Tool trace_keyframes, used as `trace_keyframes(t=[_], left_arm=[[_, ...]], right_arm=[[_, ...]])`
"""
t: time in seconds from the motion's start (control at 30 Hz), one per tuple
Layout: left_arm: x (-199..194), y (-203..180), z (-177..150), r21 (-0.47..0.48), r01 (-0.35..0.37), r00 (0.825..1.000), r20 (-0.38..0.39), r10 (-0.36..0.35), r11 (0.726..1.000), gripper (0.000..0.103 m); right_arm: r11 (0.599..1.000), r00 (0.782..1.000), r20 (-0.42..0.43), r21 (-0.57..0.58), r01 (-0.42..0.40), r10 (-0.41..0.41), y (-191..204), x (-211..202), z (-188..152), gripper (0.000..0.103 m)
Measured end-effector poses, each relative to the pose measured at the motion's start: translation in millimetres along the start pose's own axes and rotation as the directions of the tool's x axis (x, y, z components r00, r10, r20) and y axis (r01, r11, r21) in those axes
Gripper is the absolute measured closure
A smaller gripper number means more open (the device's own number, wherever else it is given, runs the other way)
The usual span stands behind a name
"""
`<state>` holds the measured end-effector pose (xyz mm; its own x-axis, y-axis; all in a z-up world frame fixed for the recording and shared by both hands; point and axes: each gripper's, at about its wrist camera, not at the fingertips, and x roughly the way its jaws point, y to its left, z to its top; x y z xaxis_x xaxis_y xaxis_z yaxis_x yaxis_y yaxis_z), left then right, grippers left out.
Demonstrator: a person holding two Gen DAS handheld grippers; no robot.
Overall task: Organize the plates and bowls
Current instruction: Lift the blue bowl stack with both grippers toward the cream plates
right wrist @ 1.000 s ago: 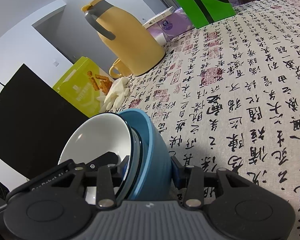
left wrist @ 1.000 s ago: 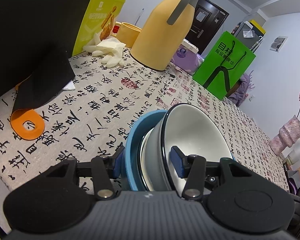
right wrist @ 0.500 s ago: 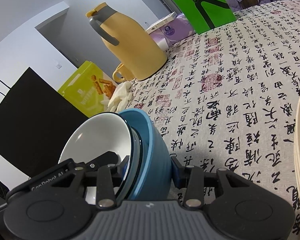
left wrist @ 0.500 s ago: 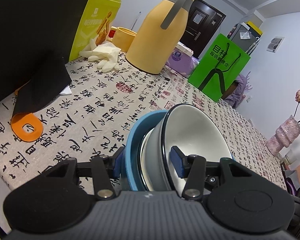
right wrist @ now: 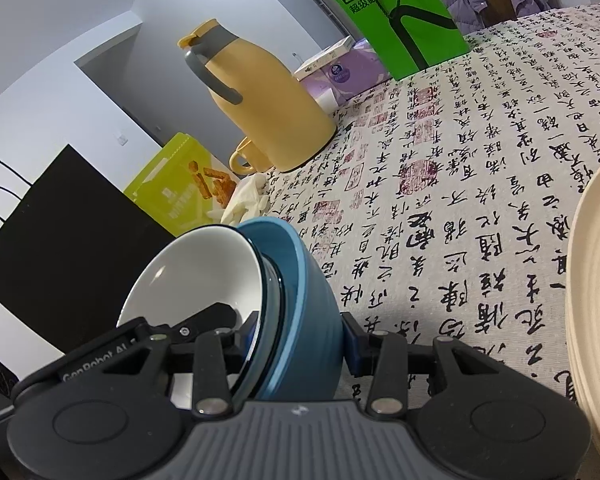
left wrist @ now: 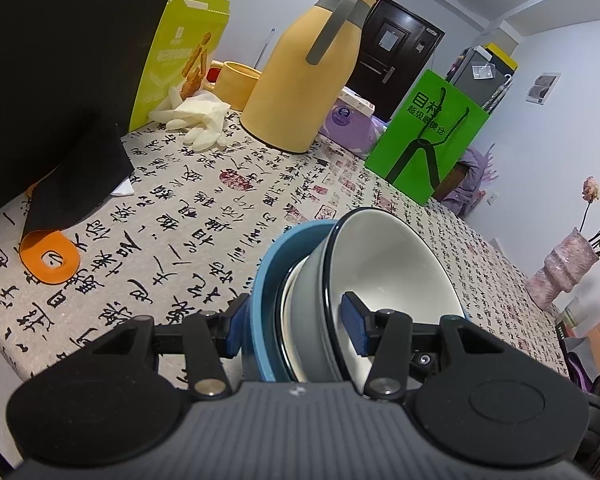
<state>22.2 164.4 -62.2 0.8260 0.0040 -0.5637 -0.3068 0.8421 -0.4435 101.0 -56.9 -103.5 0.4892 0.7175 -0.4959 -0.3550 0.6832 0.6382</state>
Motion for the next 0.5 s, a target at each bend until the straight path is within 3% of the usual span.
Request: trace_keyframes(t=[0.5], left_arm=[[-8.2, -16.7, -3.4, 0.023, 0.011, 1.000, 0.013, -0.012, 1.000, 0.054]], right_arm=[[1.000, 0.999, 0.029, 0.006, -0.013, 0.012, -6.3, -18.1, 0.1, 0.063]])
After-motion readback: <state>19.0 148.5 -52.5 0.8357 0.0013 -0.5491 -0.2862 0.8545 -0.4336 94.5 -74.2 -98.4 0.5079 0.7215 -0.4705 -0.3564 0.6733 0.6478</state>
